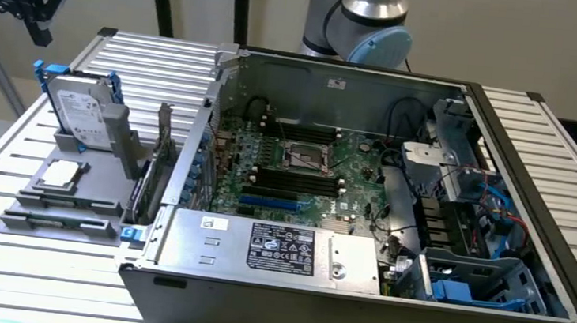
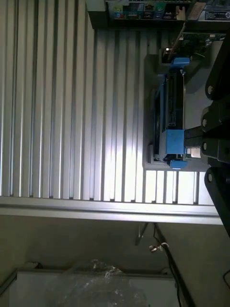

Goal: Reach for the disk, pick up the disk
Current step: 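Reach for the disk, then pick up the disk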

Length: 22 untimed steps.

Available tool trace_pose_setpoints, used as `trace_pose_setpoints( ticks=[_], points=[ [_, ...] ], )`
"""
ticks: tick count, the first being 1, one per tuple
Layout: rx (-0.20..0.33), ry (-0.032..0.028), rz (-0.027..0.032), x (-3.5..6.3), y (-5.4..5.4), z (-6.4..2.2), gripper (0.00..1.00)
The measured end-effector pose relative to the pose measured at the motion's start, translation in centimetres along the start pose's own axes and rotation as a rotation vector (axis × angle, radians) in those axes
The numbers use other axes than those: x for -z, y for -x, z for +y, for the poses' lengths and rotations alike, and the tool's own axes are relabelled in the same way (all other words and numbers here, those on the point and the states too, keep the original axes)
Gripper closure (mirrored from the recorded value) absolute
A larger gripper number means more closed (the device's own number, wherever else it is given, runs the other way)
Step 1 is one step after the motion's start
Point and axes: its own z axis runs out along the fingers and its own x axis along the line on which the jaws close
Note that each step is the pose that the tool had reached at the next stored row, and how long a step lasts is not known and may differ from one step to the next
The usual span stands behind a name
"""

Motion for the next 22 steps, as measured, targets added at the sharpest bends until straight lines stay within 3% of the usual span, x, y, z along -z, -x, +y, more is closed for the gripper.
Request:
trace_pose_setpoints(
  ticks=[14,22],
  points=[
    [0.002,0.0000,0.0000,0.00,0.01,0.00,0.89],
    [0.143,-0.0001,0.0052,0.00,0.01,0.01,0.89]
  ],
)
